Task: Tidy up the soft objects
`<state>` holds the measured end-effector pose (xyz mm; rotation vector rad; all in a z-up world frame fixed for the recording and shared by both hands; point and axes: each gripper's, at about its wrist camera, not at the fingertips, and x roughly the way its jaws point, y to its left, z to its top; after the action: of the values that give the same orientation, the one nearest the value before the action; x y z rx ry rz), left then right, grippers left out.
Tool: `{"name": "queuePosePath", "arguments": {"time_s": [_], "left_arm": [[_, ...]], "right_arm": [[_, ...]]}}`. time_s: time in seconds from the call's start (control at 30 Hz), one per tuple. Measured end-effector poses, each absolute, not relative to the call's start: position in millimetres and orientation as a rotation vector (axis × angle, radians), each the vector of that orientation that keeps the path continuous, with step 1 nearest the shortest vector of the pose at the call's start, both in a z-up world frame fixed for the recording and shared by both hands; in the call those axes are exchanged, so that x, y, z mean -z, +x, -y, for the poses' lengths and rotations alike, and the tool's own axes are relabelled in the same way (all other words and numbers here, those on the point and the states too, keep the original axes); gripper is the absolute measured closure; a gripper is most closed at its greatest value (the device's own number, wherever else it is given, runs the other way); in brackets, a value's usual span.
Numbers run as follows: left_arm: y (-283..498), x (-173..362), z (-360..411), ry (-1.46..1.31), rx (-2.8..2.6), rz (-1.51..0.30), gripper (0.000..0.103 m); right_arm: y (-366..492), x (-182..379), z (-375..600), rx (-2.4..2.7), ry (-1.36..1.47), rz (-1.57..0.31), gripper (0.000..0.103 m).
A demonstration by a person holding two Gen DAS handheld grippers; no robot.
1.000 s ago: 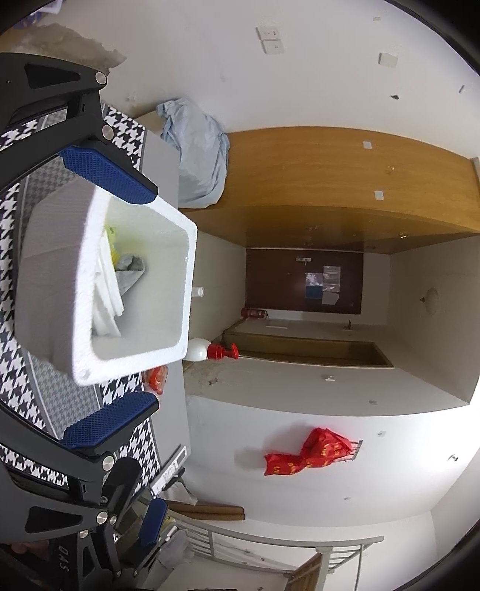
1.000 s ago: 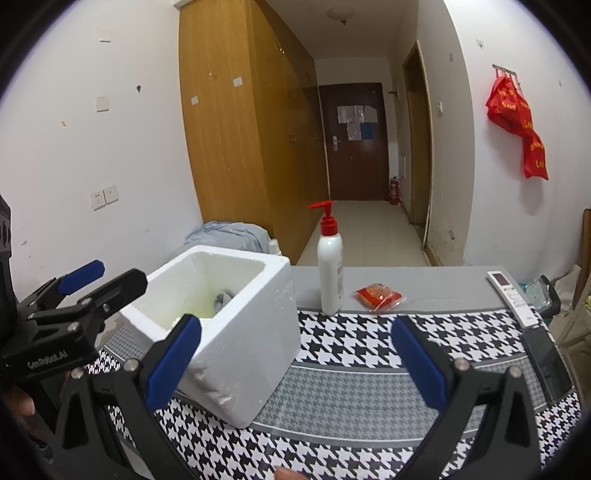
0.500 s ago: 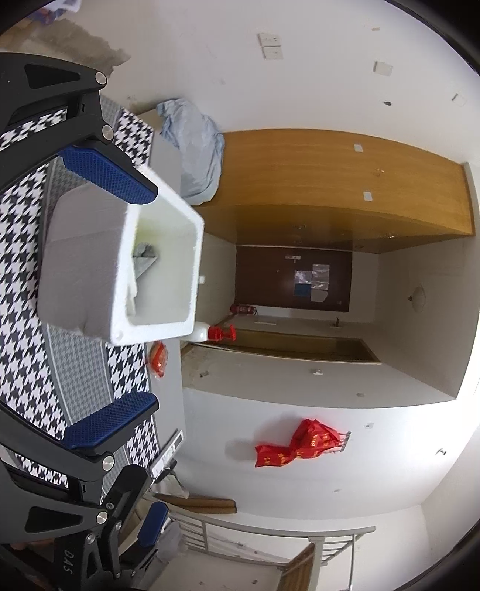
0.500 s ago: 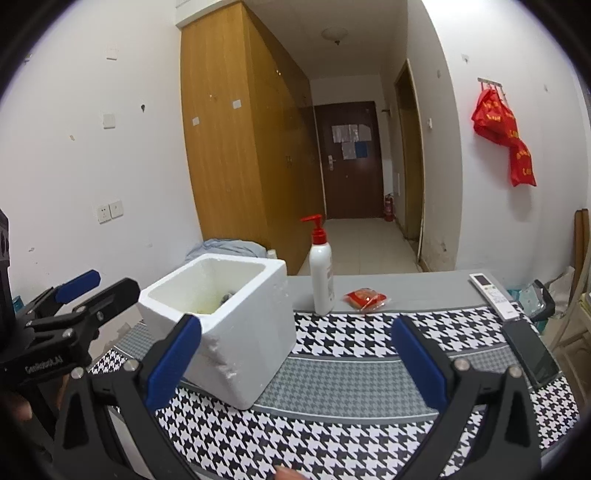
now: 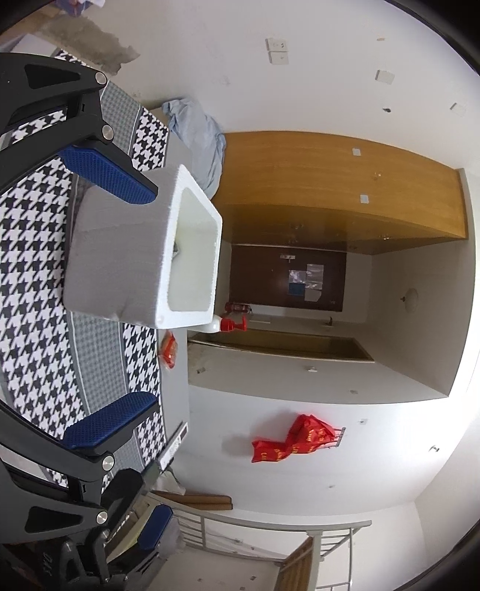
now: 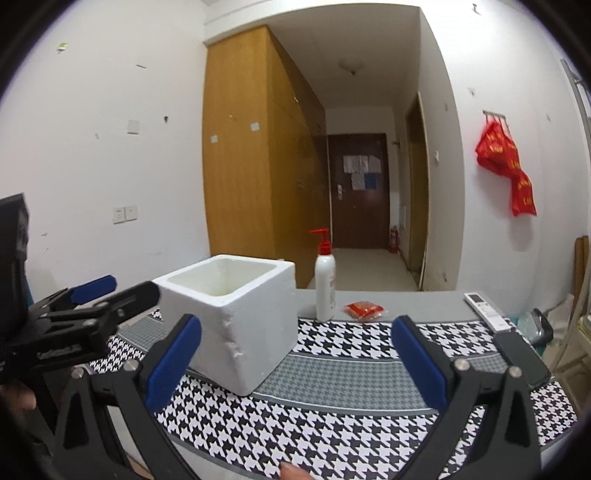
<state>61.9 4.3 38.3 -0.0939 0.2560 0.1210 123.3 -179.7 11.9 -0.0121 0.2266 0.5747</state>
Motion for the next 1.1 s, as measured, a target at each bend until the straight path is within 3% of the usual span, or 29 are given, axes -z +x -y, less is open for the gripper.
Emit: {"name": "queuePosePath", "arguments": {"time_s": [1.1], "left_arm": [[-20,8,7,-0.054,-0.159,-0.221,0.001]], "right_arm": [[60,28,182,-0.507,0.005,-0.188,0.000]]}}
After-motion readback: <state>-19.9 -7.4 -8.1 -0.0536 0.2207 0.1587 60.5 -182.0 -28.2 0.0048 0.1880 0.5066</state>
